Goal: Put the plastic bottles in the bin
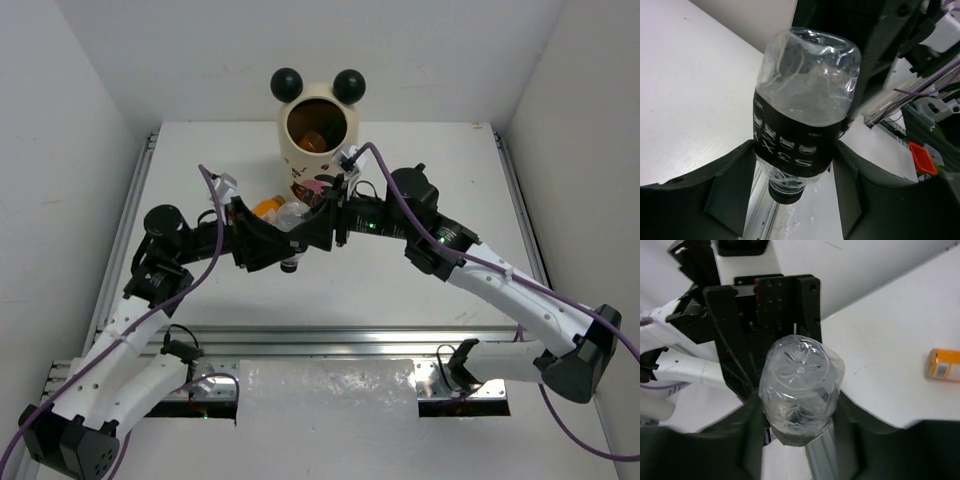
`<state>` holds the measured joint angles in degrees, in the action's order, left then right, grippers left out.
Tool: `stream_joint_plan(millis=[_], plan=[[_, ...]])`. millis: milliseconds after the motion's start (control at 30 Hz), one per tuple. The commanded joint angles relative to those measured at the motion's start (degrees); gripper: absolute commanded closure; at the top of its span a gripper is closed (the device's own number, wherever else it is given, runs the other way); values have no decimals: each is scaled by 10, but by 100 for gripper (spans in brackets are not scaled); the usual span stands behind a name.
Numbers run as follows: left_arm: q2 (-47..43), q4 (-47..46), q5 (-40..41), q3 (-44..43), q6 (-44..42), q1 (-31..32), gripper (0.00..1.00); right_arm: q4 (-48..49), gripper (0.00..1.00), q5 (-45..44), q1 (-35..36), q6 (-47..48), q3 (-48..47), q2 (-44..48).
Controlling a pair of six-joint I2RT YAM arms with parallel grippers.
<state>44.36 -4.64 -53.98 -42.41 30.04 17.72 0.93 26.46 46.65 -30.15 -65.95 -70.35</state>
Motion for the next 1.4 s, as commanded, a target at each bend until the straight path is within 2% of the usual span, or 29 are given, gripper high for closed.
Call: stream_joint_plan(millis=[0,33,67,167,200,233,300,333,400,433,533,633,800,1033,1133,1167,1233,1333,1367], plan=[[2,-34,-18,-49,-5,7,61,45,70,18,1,24,-7,18],[3,-27,-13,-50,-8,7,47,49,71,13,0,31,-6,23],[3,-18,1,-53,-15,7,25,51,71,4,1,46,-4,29],[-2,41,71,-65,-46,7,0,51,72,-51,1,89,-4,53],[-8,103,105,-71,-56,7,0,49,72,-75,1,104,-2,58],[-11,133,200,-87,-72,7,0,50,71,-133,0,120,-1,65],[-16,222,332,-103,-65,7,0,74,71,-195,0,168,13,82],[-13,250,481,-116,-33,7,0,87,71,-246,0,186,17,84],[6,332,604,-131,4,7,0,128,71,-282,0,242,17,72],[13,341,652,-141,16,7,0,141,71,-315,0,283,15,55],[35,326,643,-136,7,7,0,208,71,-353,-2,373,7,22],[63,316,642,-139,2,7,0,270,71,-369,-23,414,-8,-34],[101,305,626,-168,-20,7,0,339,71,-343,-97,395,-53,-149],[153,313,590,-215,-112,7,0,304,65,-301,-155,360,-171,-282],[179,308,585,-212,-133,7,0,288,50,-286,-157,347,-195,-304],[187,305,583,-210,-139,7,0,282,29,-277,-158,344,-198,-312],[242,301,571,-214,-154,7,0,227,1,-261,-159,331,-228,-320],[323,327,564,-253,-170,7,0,153,1,-241,-157,318,-262,-310],[342,329,540,-260,-182,7,0,140,1,-238,-157,310,-265,-301]])
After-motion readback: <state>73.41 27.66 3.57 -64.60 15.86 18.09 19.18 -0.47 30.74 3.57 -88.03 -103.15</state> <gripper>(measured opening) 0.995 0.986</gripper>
